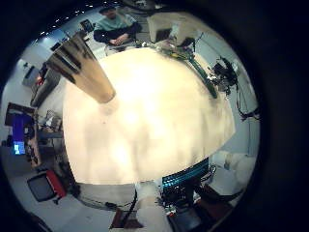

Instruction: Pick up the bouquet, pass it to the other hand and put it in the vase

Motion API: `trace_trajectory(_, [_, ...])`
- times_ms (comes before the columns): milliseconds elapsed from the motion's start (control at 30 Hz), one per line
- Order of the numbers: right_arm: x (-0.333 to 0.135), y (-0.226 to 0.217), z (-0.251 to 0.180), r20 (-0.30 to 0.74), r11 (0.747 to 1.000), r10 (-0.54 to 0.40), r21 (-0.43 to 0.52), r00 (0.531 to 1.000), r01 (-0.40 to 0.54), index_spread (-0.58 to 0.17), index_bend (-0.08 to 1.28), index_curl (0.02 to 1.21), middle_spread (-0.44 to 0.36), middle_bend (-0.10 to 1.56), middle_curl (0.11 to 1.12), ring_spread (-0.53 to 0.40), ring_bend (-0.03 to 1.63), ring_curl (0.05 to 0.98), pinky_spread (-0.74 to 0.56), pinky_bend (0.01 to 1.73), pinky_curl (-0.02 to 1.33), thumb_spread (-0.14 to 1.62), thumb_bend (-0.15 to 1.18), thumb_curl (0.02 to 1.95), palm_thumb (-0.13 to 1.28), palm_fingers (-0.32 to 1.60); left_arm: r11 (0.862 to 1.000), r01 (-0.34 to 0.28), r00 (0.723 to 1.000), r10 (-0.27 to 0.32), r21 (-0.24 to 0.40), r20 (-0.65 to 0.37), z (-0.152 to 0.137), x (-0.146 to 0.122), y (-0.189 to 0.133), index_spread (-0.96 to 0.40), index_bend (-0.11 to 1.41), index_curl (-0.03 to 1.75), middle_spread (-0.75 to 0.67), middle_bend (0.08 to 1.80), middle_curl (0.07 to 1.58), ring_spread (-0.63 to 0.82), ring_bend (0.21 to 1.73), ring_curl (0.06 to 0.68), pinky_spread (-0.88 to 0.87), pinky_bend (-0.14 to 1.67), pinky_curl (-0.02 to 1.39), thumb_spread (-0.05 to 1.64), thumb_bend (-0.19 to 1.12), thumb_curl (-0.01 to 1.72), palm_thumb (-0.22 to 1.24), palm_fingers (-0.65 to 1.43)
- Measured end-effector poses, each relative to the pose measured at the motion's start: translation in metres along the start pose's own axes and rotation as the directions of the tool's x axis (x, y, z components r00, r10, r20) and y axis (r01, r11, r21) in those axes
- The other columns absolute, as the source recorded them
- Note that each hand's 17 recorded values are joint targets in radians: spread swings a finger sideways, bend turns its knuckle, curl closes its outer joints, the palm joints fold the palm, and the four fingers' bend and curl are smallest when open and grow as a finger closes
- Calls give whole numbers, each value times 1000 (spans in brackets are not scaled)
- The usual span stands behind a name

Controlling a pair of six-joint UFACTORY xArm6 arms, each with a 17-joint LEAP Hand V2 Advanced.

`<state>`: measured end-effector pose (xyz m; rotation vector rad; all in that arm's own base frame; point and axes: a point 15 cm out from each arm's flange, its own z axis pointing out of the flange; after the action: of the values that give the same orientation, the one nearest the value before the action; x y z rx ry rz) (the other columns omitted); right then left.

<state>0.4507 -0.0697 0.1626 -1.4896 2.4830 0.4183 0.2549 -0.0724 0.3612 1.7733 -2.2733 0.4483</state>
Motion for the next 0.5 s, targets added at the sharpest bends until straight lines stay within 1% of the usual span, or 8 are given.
trace_trajectory(300, [-5, 0, 11, -5, 1000, -14, -22, 1000, 14, -100, 160, 273, 199, 348, 340, 93, 764, 205, 332, 664, 232, 1032, -24, 387, 598, 242, 1000, 0, 1000, 0, -4, 0, 1, 1, 0, 285, 164, 294, 447, 213, 323, 572, 433, 212, 512, 194, 307, 743, -38, 334, 175, 63])
trace_trajectory(500, [-14, -7, 14, -6, 999, -27, -30, 1000, 27, -95, 167, 284, 209, 354, 341, 93, 771, 199, 317, 649, 215, 1027, -24, 393, 609, 253, 1000, 2, 1000, -2, -6, 1, 2, 1, 0, 285, 164, 294, 441, 215, 323, 570, 436, 214, 511, 194, 306, 742, -38, 332, 181, 63])
